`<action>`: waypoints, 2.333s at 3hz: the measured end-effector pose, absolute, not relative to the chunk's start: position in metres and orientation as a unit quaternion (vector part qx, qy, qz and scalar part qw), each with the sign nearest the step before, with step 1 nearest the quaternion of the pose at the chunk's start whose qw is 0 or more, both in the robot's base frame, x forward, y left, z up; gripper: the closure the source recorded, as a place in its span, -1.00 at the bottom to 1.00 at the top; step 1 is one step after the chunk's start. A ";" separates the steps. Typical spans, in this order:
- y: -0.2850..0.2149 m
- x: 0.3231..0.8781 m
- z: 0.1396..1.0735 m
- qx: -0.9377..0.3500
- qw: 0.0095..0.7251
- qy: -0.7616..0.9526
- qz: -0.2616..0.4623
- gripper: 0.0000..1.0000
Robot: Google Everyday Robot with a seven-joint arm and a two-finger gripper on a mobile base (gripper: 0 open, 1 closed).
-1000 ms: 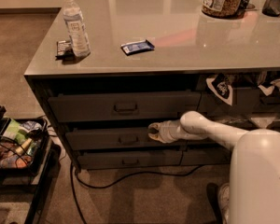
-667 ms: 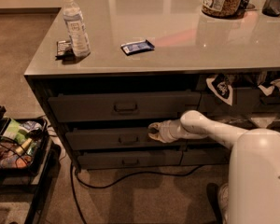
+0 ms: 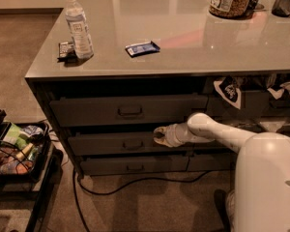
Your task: Open middle drawer
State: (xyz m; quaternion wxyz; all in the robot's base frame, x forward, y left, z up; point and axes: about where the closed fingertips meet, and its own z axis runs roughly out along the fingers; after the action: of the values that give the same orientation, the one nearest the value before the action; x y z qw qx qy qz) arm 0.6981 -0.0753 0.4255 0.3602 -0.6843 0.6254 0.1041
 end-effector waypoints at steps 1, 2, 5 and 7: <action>-0.073 0.699 0.426 -0.680 0.356 0.631 0.113 1.00; -0.074 0.700 0.428 -0.680 0.356 0.631 0.113 1.00; -0.072 0.700 0.430 -0.678 0.347 0.635 0.125 1.00; -0.073 0.700 0.429 -0.679 0.341 0.637 0.134 1.00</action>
Offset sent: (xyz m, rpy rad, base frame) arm -0.1599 0.0022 -0.0226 0.0397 0.8578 0.2422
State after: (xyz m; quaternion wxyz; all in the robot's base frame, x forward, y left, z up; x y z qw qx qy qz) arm 0.6995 -0.0732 0.4292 0.3406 -0.6788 0.6367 0.1338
